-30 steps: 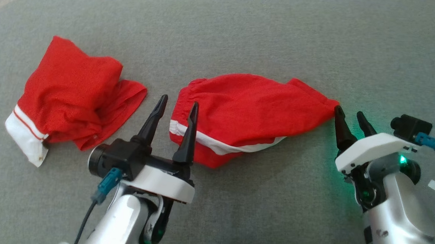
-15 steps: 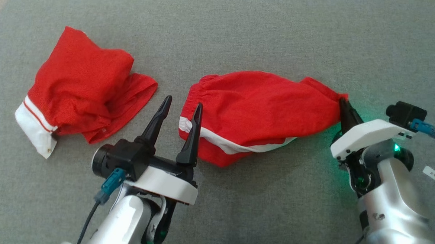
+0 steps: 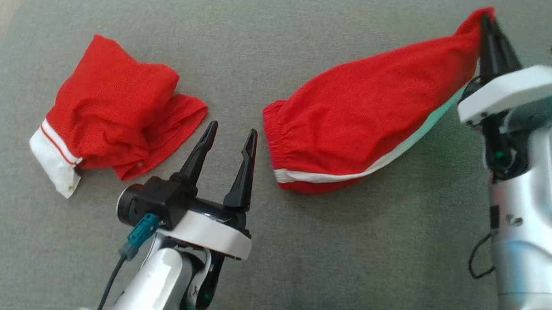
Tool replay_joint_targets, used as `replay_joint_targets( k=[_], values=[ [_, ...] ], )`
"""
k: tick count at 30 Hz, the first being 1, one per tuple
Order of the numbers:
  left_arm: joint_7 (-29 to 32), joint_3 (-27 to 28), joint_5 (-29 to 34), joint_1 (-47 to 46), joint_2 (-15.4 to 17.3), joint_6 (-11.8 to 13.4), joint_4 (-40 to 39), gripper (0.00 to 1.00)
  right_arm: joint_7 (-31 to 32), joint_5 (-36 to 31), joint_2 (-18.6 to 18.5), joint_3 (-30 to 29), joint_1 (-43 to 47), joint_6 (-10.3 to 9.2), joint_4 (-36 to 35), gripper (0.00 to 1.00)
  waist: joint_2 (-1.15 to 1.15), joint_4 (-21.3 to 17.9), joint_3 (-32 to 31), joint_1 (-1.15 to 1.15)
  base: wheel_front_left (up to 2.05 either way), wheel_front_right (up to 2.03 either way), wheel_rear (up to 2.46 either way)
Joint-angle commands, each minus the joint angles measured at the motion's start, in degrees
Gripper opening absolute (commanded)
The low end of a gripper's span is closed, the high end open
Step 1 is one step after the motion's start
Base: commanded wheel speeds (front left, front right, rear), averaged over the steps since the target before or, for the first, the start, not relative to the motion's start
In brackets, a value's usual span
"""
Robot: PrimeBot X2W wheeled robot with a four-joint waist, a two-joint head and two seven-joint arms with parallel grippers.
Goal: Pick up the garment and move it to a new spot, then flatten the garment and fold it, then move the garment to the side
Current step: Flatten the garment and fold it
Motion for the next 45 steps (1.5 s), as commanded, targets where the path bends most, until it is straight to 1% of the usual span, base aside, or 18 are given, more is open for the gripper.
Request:
replay_joint_targets(
  k=[1, 5, 9, 11, 12, 17, 20, 23, 26, 29, 30, 31, 33, 38, 45],
  values=[
    [-0.3, 1.35, -0.35, -2.19, 0.11, 0.04, -2.25, 1.0, 0.93, -1.14, 0.61, 0.38, -2.94, 0.42, -3.05, 0.0, 0.0, 0.54, 0.48, 0.0, 0.0, 0.0, 0.0],
    [-0.3, 1.1, -0.31, -2.38, 0.11, -0.2, -2.08, 1.0, 3.6, -7.38, 0.74, -1.53, -4.63, 0.42, -4.17, 0.0, 0.0, 2.03, 0.98, 0.0, 0.0, 0.0, 0.0],
    [-0.3, 1.02, -0.48, -2.69, 0.11, -0.12, -2.12, 1.0, 6.19, -11.9, 1.05, -3.33, -6.78, 0.42, -0.14, 0.0, 0.0, 3.49, 1.3, 0.0, 0.0, 0.0, 0.0],
    [-0.3, 0.87, -0.62, -2.9, 0.11, -0.16, -2.13, 1.0, 6.45, -13.58, 1.14, -2.95, -7.93, 0.42, 2.91, 0.0, 0.0, 4.16, 1.42, 0.0, 0.0, 0.0, 0.0],
    [-0.3, 0.75, -0.67, -2.98, 0.11, -0.18, -2.11, 1.0, 5.99, -14.6, 1.16, -2.41, -8.5, 0.42, 4.46, 1.0, 0.0, 4.47, 1.46, 0.0, 0.0, 0.0, 0.0],
    [-0.3, 0.56, -0.81, -2.98, 0.11, -0.11, -2.04, 1.0, 0.89, -17.06, 0.37, 1.2, -11.16, 0.42, 12.87, 1.0, 0.0, 5.16, 1.29, 0.0, 0.0, 0.0, 0.0],
    [-0.3, 0.71, -0.79, -2.68, 0.11, 0.02, -1.83, 1.0, -2.01, -17.51, 0.08, 1.36, -12.0, 0.42, 16.9, 1.0, 0.0, 5.02, 0.52, 0.0, 0.0, 0.0, 0.0],
    [-0.3, 1.13, -0.52, -2.26, 0.11, 0.17, -1.91, 1.0, -5.13, -17.37, -0.21, 0.86, -12.12, 0.42, 19.03, 1.0, 0.0, 4.17, -0.41, 0.0, 0.0, 0.0, 0.0],
    [-0.3, 1.37, -0.25, -1.83, 0.11, 0.02, -1.94, 1.0, -9.08, -16.65, -0.38, 0.25, -10.64, 0.42, 19.25, 1.0, 0.0, 3.09, -1.88, 0.0, 0.0, 0.0, 0.0],
    [-0.3, 1.89, -0.03, -1.22, 0.11, 0.07, -2.23, 1.0, -12.75, -14.76, -0.11, 0.28, -7.46, 0.42, 17.79, 1.0, 0.0, 1.34, -3.42, 0.0, 0.0, 0.0, 0.0],
    [-0.3, 1.89, -0.03, -1.22, 0.11, 0.07, -2.23, 1.0, -12.75, -14.76, -0.11, 0.28, -7.46, 0.42, 17.79, 1.0, 0.0, 1.34, -3.42, 0.0, 0.0, 0.0, 0.0],
    [-0.3, 2.13, 0.07, -0.9, 0.11, 0.07, -2.4, 1.0, -14.9, -13.05, 0.1, -0.19, -4.51, 0.42, 15.75, 1.0, 0.0, 0.2, -4.18, 0.0, 0.0, 0.0, 0.0],
    [-0.3, 2.22, 0.1, -0.72, 0.11, 0.05, -2.39, 1.0, -15.72, -12.32, 0.2, -0.32, -2.77, 0.42, 14.6, 1.0, 0.0, -0.41, -4.62, 0.0, 0.0, 0.0, 0.0],
    [-0.3, 2.67, 0.12, 0.28, 0.11, 0.04, -2.42, 1.0, -18.37, -9.21, 0.74, -2.3, 7.71, 0.42, 6.84, 1.0, 0.0, -3.26, -6.36, 0.0, 0.0, 0.0, 0.0],
    [-0.3, 3.37, -0.25, 1.28, 0.11, -0.19, -1.69, 1.0, -19.18, -4.82, 1.32, -4.05, 20.89, 0.42, -4.25, 1.0, 0.0, -6.3, -7.17, 0.0, 0.0, 0.0, 0.0]
  ],
)
